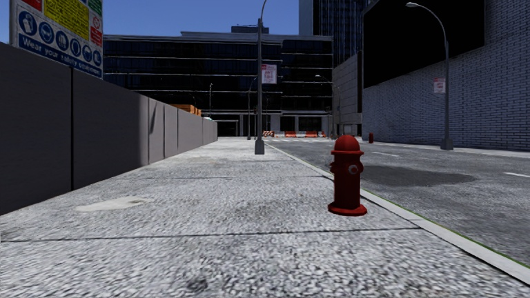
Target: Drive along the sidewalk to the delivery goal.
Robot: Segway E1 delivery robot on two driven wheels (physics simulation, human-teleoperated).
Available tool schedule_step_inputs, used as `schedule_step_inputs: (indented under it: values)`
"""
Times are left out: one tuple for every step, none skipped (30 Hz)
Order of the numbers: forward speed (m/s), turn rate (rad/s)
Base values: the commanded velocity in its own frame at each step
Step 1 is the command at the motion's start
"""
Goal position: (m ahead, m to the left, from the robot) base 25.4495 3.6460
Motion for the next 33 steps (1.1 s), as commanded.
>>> schedule_step_inputs:
  values:
    - [2.00,0.18]
    - [2.00,0.21]
    - [2.00,0.24]
    - [2.00,0.24]
    - [2.00,0.26]
    - [2.00,0.27]
    - [2.00,0.28]
    - [2.00,0.29]
    - [2.00,0.29]
    - [2.00,0.29]
    - [2.00,0.30]
    - [2.00,0.30]
    - [2.00,0.30]
    - [2.00,0.30]
    - [2.00,0.30]
    - [2.00,0.30]
    - [2.00,0.30]
    - [2.00,0.30]
    - [2.00,0.30]
    - [2.00,0.30]
    - [2.00,0.30]
    - [2.00,0.16]
    - [2.00,0.16]
    - [2.00,0.00]
    - [2.00,0.00]
    - [2.00,0.00]
    - [2.00,0.00]
    - [2.00,0.00]
    - [2.00,0.00]
    - [2.00,0.00]
    - [2.00,0.00]
    - [2.00,0.00]
    - [2.00,0.00]
